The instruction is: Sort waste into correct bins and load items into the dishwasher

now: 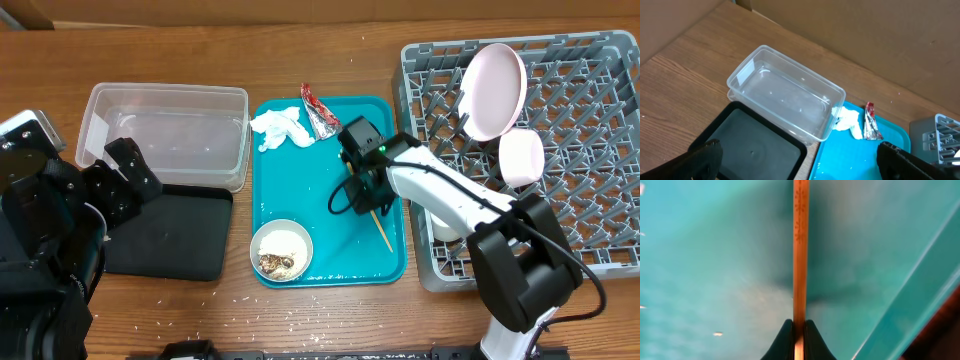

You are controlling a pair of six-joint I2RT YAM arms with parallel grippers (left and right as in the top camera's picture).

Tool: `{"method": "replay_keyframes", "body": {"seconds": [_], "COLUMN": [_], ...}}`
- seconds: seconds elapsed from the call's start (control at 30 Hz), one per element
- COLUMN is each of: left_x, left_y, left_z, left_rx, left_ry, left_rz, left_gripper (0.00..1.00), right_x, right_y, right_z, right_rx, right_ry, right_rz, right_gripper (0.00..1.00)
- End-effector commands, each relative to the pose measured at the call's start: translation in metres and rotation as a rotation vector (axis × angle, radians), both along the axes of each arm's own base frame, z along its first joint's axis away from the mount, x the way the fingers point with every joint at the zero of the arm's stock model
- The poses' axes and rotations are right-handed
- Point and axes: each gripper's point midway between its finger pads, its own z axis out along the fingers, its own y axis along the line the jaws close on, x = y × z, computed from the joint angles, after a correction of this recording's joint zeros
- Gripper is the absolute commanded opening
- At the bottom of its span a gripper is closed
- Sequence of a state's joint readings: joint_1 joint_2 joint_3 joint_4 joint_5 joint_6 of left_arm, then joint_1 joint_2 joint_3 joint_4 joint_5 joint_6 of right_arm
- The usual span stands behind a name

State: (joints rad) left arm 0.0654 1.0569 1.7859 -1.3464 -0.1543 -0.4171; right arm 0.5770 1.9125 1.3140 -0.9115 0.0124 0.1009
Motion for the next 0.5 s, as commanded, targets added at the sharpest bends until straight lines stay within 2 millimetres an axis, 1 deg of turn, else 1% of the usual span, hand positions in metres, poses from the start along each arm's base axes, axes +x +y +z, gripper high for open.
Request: {"method": "replay_keyframes", "body": {"seconds": [0.0,0.03,0.07,0.1,0.13,0.2,0.27,0.33,0.47], "left_x": [0.000,0.000,0.000,0.000,0.000,0.000,0.000,0.000,0.000], "left_y": [0.000,0.000,0.000,0.000,0.000,0.000,0.000,0.000,0.000], "left_z": [0.004,0.004,0.004,0.004,0.004,0.004,0.004,0.004,0.004], "left_rx": [-0.004,-0.004,-0.004,-0.004,-0.004,-0.004,-0.004,-0.004,-0.004], "left_ry": [-0.015,-0.015,-0.015,-0.015,-0.015,-0.015,-0.015,-0.015,-0.015], "left_rz": [0.010,0.010,0.010,0.010,0.010,0.010,0.010,0.010,0.010], "left_gripper": [1.00,1.00,1.00,1.00,1.00,1.00,1.00,1.00,1.00], "right_x": [0.045,0.051,0.062,0.072,0.080,0.100,0.112,0.120,0.126], "right_y": [0.004,-0.001,-0.009,-0.018,-0.028,-0.056,-0.073,-0.087,-0.100], "right_z": [0.083,0.095,0.112,0.127,0.138,0.155,0.157,0.150,0.120], "right_rx": [0.055,0.048,0.038,0.023,0.009,-0.039,-0.057,-0.061,-0.013], "right_ry": [-0.224,-0.257,-0.309,-0.358,-0.397,-0.476,-0.498,-0.486,-0.398], "right_rz": [-0.117,-0.133,-0.157,-0.184,-0.212,-0.274,-0.265,-0.255,-0.238], "right_gripper": [0.04,0.04,0.04,0.04,0.04,0.04,0.04,0.04,0.04]}}
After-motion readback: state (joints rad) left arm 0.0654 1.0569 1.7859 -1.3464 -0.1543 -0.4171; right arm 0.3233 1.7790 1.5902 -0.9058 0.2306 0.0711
